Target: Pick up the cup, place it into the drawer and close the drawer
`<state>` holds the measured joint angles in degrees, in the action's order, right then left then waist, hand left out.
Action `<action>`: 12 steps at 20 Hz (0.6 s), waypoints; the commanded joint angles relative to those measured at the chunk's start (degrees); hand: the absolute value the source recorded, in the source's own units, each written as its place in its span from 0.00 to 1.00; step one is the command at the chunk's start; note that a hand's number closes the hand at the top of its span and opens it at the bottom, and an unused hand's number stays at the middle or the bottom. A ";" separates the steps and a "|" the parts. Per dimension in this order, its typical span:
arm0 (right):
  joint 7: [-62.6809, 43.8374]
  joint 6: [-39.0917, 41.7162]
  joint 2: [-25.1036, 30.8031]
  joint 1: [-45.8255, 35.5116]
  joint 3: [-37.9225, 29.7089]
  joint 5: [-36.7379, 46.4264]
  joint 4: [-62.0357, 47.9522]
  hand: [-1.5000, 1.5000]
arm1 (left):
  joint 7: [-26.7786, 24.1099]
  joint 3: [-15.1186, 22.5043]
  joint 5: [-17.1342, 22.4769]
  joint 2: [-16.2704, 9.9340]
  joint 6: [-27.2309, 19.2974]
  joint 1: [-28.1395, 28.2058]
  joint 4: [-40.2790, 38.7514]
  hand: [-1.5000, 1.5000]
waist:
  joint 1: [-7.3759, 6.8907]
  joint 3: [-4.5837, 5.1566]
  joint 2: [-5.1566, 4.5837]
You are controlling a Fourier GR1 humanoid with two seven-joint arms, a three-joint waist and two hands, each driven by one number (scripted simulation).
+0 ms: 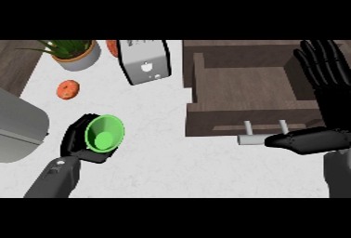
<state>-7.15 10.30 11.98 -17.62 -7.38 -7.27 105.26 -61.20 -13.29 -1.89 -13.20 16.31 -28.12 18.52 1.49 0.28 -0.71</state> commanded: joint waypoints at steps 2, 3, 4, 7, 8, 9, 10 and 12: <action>0.74 1.95 1.75 1.59 -3.22 -3.07 -0.52 0.00 | -7.43 -6.57 5.83 4.21 -6.25 -0.95 1.03 1.00 | -0.16 -0.13 0.26; -1.19 0.01 0.23 0.20 -0.39 -0.78 1.22 0.00 | -7.32 -8.15 6.96 4.11 -8.33 -0.30 0.94 1.00 | -0.57 -0.09 0.33; 2.36 1.63 1.28 1.78 -1.80 -0.75 -0.56 0.00 | -7.13 -7.67 6.93 4.58 -6.79 -2.43 2.30 1.00 | -0.57 -0.18 0.36; -2.46 2.41 3.35 -0.79 -4.20 -4.80 0.48 0.00 | -6.48 -6.04 6.17 5.04 -4.13 -3.35 4.12 1.00 | -0.86 -0.21 0.55; -5.05 -1.83 -0.31 0.81 0.06 -0.60 4.02 0.00 | -3.50 -4.47 5.56 6.62 -3.92 -4.74 5.89 1.00 | -1.04 -0.23 0.77; -0.78 -0.58 -0.17 0.11 0.69 1.40 -0.53 0.00 | -0.48 -3.27 5.24 7.36 -4.11 -6.23 8.50 1.00 | -1.76 -0.30 0.82; 2.27 -0.32 0.30 -0.98 -0.88 1.70 -4.38 0.00 | 0.52 -2.75 4.86 7.84 -5.55 -6.75 8.76 1.00 | -1.67 -0.29 0.67; 0.34 1.25 1.89 2.55 -2.96 -1.28 0.02 0.00 | 5.28 -2.28 5.65 8.82 -7.70 -9.04 14.04 1.00 | -1.64 -0.35 1.08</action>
<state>-7.53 10.86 13.13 -16.56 -8.97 -7.89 105.17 -58.16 -16.73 3.35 -6.27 9.84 -33.56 27.17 0.19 0.03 0.04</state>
